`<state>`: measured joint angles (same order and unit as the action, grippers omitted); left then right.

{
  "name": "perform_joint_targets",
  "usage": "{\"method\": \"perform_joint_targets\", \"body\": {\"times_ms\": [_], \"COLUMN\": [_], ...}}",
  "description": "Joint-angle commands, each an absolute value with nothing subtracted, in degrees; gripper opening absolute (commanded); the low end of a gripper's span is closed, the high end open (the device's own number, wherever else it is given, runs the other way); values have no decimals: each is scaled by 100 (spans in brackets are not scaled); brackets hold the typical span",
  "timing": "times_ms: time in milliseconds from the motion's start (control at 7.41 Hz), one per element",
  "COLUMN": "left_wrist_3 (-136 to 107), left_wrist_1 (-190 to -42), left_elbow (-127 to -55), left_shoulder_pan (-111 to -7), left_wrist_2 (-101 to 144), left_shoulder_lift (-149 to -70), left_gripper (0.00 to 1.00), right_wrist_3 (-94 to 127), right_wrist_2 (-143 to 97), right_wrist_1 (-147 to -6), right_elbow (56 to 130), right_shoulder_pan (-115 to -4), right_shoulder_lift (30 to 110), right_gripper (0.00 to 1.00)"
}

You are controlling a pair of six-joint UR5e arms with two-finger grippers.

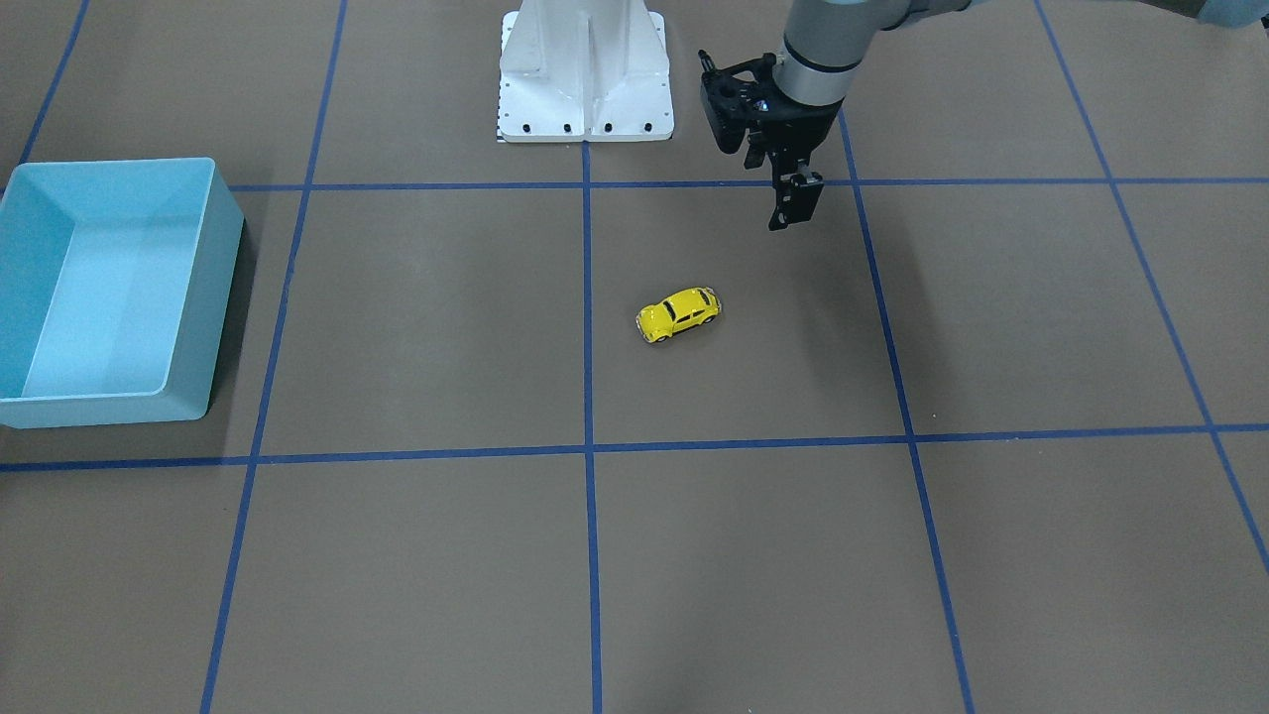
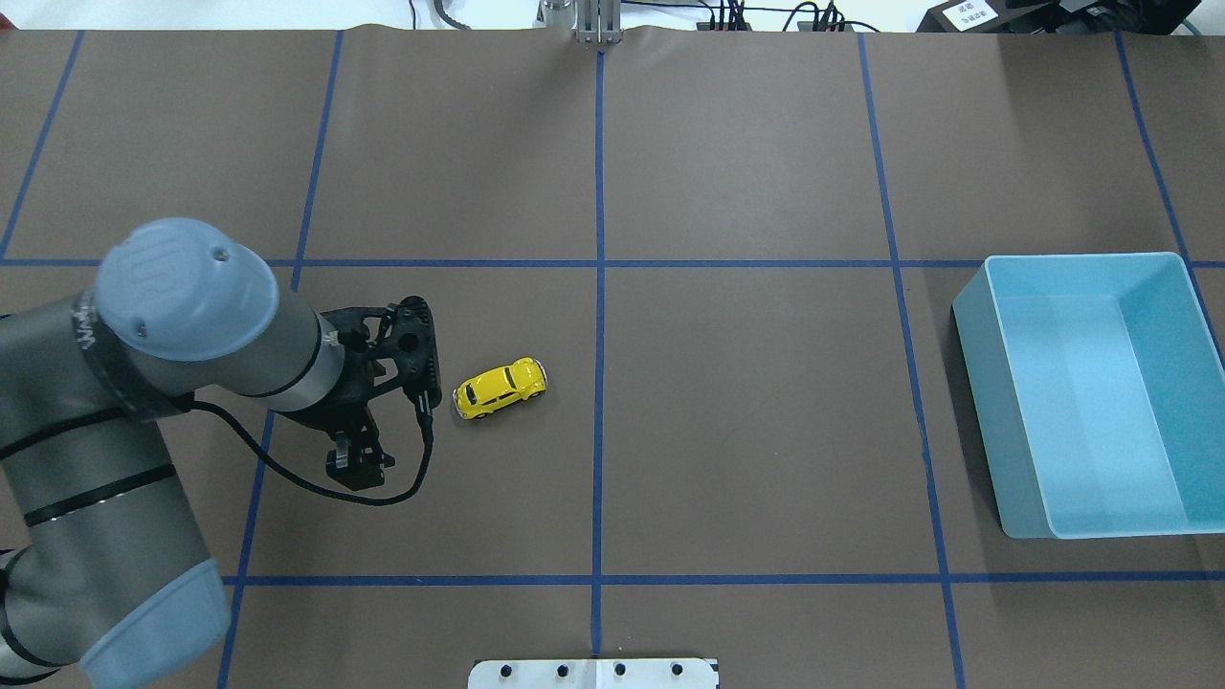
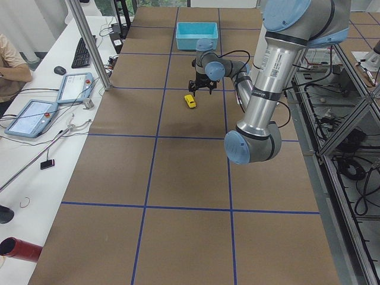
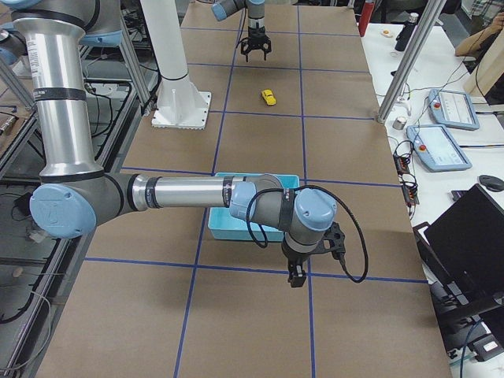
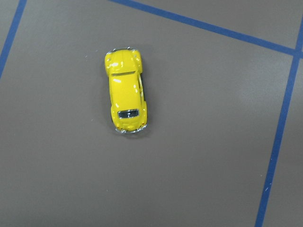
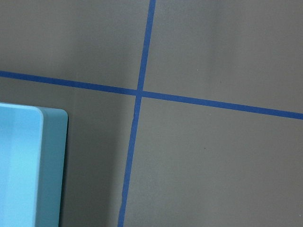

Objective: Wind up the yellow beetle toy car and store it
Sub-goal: 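Reach the left gripper over the yellow beetle toy car, then close the left gripper on the yellow car and lift it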

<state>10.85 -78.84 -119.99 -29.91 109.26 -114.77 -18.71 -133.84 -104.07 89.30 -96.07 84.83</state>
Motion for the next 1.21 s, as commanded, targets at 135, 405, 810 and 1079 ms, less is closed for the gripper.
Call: {"method": "perform_joint_targets", "body": {"times_ms": [135, 405, 810, 1079], "left_wrist_3": [1160, 1169, 785, 744], "left_wrist_1": [-6753, -6592, -6539, -6591], "left_elbow": [-10991, -10130, -8672, -8001], "left_shoulder_pan": [-2865, -2865, -3066, -3251], "left_wrist_2": [10723, 10723, 10758, 10758], "left_shoulder_lift": [-12871, -13549, -14271, -14536], "left_gripper": [100, 100, 100, 100], "right_wrist_3": [-1881, -1872, -1890, -1889], "right_wrist_2": [-13368, -13359, -13342, -13342], "right_wrist_1": [-10398, -10397, -10397, -10397], "right_elbow": [8921, 8956, 8939, 8965], "right_shoulder_pan": [-9606, -9606, -9606, -9606], "right_shoulder_lift": [8508, 8534, 8534, 8552], "right_gripper": [100, 100, 100, 100]}}
